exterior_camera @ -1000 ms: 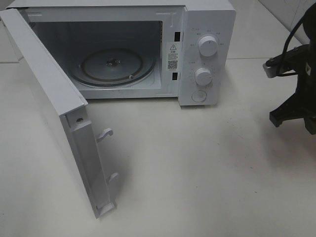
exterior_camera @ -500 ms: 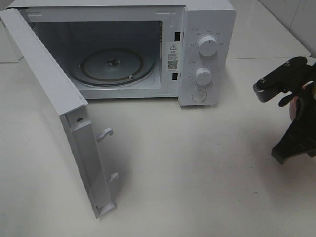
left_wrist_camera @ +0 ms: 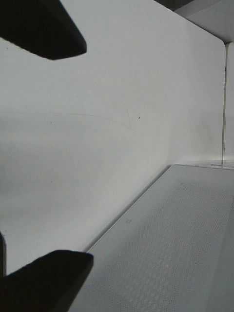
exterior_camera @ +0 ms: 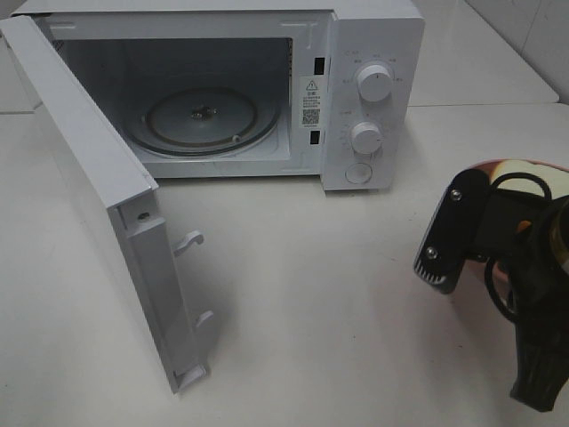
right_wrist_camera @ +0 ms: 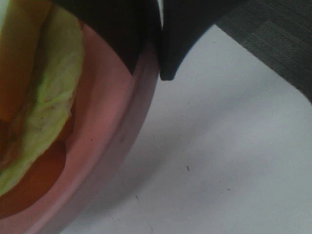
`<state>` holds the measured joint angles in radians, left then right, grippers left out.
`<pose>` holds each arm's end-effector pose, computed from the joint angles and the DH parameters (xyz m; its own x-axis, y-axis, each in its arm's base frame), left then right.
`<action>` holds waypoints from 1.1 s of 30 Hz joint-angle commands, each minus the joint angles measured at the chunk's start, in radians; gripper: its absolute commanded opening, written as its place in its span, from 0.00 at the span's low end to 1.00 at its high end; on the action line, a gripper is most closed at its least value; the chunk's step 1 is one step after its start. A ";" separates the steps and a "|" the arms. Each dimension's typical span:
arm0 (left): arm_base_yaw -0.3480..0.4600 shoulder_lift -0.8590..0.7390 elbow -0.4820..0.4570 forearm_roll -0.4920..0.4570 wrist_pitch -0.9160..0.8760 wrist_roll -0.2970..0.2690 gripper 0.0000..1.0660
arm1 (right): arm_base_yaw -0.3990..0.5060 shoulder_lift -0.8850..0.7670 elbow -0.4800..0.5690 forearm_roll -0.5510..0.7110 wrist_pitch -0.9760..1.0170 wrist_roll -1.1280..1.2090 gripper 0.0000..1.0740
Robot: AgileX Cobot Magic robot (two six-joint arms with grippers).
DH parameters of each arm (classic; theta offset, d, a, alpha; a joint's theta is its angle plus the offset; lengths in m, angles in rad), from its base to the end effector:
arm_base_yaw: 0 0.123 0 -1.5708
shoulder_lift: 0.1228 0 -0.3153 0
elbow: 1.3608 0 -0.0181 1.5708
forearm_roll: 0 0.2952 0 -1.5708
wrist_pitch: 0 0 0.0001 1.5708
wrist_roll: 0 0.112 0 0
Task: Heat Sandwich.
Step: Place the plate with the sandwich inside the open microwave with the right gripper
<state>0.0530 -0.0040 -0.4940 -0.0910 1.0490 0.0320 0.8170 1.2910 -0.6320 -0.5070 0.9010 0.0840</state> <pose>0.0233 -0.0076 0.2887 -0.4453 -0.0371 -0.8946 0.0116 0.9988 -0.0472 0.1855 0.1353 0.1877 -0.4995 -0.8638 -0.0663 -0.7781 0.4809 -0.4042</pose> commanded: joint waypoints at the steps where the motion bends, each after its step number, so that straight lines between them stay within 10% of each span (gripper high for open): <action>1: 0.000 -0.023 0.003 -0.005 -0.015 0.000 0.96 | 0.039 -0.009 0.006 -0.033 0.001 -0.077 0.00; 33: 0.000 -0.023 0.003 -0.003 -0.014 0.000 0.96 | 0.117 -0.010 0.006 -0.024 -0.465 -0.965 0.00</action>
<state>0.0530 -0.0040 -0.4940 -0.0910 1.0490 0.0320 0.9310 1.2910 -0.6260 -0.5080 0.4640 -0.8650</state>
